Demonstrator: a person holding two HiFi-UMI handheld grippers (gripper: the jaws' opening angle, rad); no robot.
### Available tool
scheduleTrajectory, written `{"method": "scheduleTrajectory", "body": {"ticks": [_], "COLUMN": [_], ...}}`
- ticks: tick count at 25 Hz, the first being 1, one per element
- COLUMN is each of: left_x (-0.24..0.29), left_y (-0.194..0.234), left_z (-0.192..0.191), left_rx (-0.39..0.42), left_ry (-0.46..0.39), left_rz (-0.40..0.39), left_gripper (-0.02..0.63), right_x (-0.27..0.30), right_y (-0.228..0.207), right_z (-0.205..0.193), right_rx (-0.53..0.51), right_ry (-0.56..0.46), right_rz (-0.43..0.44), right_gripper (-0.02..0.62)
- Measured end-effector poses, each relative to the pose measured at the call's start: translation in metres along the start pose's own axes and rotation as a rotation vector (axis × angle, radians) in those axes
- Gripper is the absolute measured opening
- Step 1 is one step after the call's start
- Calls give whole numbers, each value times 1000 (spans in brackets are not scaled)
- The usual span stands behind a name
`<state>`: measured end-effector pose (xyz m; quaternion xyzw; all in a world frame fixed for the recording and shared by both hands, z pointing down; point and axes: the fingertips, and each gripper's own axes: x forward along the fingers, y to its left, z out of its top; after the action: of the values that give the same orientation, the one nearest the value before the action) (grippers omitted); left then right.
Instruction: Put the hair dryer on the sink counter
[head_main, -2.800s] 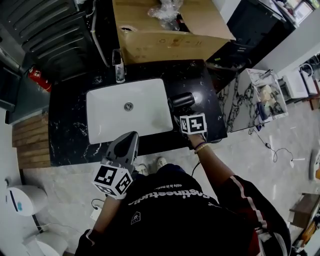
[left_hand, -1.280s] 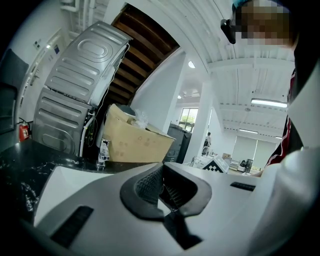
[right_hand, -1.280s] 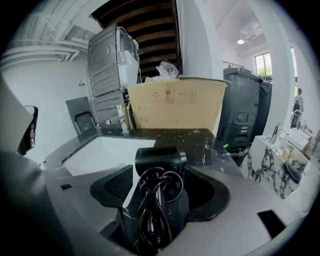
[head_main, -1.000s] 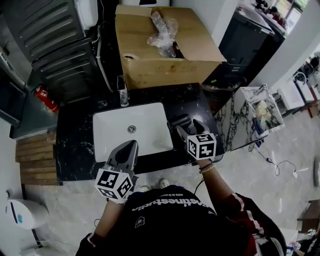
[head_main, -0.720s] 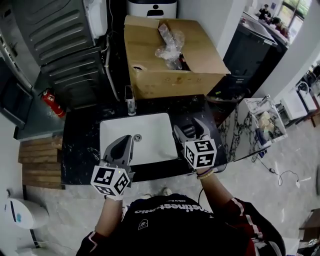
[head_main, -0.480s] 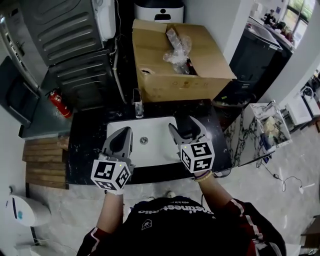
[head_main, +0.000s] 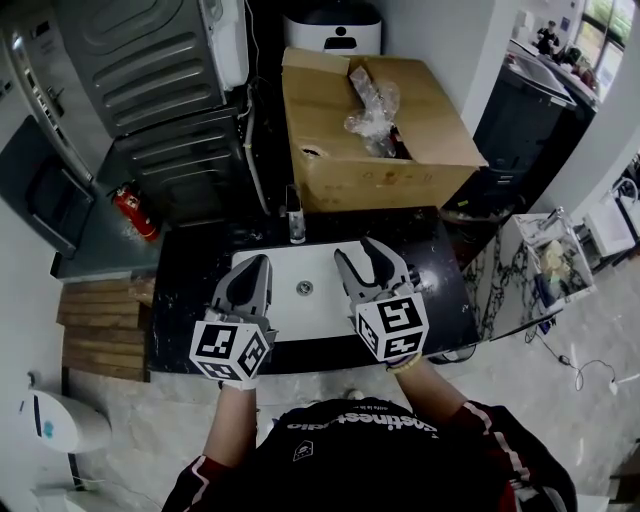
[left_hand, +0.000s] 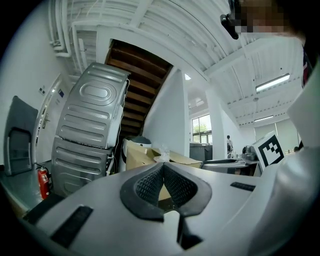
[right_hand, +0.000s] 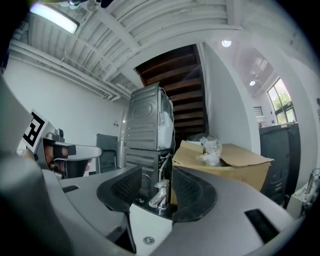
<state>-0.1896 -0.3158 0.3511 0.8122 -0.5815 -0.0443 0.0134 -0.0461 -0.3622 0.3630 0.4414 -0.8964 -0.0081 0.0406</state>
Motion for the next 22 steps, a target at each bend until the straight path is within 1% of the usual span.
{"method": "scheduleTrajectory", "body": {"ticks": [8,10,12,18,22], "left_x": [2,4,6,9,9], "left_y": [-2,-3,-4,-7,-10], "left_z": [1,2,3,1,-1], "left_rx": [0,0,-1,-1,1], "left_ry": [-4,-4,-5,-1,3], "left_rz": [-17,-21,-25,-36,-42], "left_gripper": [15,15,15,15,15], "right_x": [1,1,2,4,4], "right_y": [19,21,22,24,26], "right_z": [9,9,10,10,7], "right_rx": [-3,-8,-13,-11,-16], "right_ry": [-15,-14,-14,-15,-9], "right_rz": [37,43,45,59,68], "right_gripper": [151,110,84,49,41]}}
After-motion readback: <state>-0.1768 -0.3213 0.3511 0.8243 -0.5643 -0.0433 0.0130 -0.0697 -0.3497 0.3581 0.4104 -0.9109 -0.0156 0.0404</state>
